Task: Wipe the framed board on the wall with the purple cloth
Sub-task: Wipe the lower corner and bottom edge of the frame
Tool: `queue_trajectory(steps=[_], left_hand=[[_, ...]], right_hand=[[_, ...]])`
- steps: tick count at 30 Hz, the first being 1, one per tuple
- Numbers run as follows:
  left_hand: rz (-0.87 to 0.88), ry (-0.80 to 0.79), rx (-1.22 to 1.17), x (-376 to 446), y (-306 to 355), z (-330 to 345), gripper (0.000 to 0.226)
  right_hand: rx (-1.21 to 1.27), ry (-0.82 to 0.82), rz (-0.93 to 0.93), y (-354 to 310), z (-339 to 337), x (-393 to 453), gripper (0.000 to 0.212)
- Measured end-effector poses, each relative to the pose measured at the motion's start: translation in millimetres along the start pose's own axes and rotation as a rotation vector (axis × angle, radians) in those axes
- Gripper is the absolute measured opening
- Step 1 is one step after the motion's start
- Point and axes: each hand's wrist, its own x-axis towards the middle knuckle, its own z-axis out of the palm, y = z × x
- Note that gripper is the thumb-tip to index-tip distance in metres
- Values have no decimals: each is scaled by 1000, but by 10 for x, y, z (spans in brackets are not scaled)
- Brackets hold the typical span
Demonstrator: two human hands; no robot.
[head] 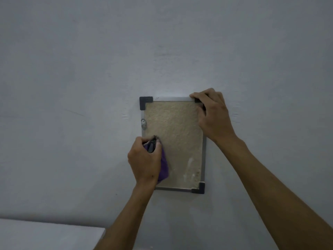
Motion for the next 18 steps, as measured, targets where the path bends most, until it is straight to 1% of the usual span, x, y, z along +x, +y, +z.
queue_trajectory(steps=[1, 4, 5, 6, 7, 9, 10, 11, 12, 15, 16, 17, 18], left_hand=[[28, -40, 6, -30, 30, 41, 17], [217, -238, 72, -41, 68, 65, 18], [264, -270, 105, -8, 52, 30, 19], [285, -267, 128, 41, 17, -12, 19], [266, -224, 128, 92, -25, -49, 19], [128, -67, 59, 143, -87, -123, 18], [69, -19, 39, 130, -98, -126, 18], [53, -15, 37, 98, -93, -114, 17], [79, -51, 48, 54, -83, -91, 17], [236, -248, 105, 6, -50, -63, 18], [266, -286, 119, 38, -55, -75, 19], [277, -292, 131, 78, -73, -92, 19], [254, -259, 133, 110, -96, -109, 19]], right_hand=[[0, 4, 5, -3, 6, 0, 33], [6, 12, 16, -24, 21, -11, 33], [8, 10, 15, -32, 20, -15, 33], [9, 5, 14, -37, 18, -16, 33], [9, 1, 11, -33, 4, -11, 32], [5, -2, 5, -17, -10, 0, 32], [1, 1, 5, -11, -9, 1, 32], [2, 7, 10, -15, 2, -4, 32], [4, 16, 17, -25, 17, -11, 31], [14, 41, 38, -64, 38, -44, 31], [16, 37, 36, -62, 40, -47, 32], [15, 32, 30, -59, 38, -42, 32], [13, 23, 23, -52, 34, -31, 32]])
